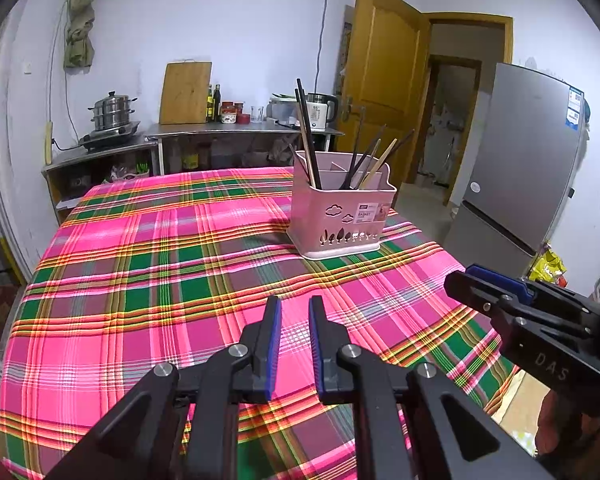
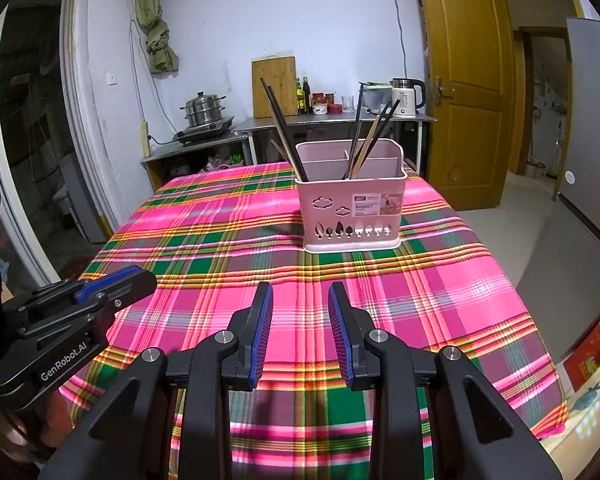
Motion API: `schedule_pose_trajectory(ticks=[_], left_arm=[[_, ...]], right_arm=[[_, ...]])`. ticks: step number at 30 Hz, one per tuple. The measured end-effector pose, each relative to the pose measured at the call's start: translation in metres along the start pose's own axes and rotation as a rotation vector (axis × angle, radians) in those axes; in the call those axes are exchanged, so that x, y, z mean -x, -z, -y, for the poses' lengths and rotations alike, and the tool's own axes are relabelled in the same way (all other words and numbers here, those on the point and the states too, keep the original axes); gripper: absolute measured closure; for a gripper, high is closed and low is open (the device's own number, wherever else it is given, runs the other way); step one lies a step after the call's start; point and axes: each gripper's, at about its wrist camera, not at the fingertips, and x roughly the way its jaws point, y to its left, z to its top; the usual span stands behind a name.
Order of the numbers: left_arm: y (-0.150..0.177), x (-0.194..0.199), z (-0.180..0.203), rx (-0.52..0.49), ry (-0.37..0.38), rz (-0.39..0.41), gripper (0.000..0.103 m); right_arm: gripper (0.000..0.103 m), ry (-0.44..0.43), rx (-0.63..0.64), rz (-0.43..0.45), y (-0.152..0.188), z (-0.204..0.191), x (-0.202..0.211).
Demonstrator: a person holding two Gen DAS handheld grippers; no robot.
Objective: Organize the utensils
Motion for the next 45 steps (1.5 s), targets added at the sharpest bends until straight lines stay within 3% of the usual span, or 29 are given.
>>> schedule_pose_trajectory(ticks=[45], left_arm=[[0.0008, 0.0000, -0.0015, 0.012, 0.020, -0.014, 0.090]], right_arm=[[0.073, 0.003, -0.002, -0.004, -0.0019, 0.0025, 0.0003]])
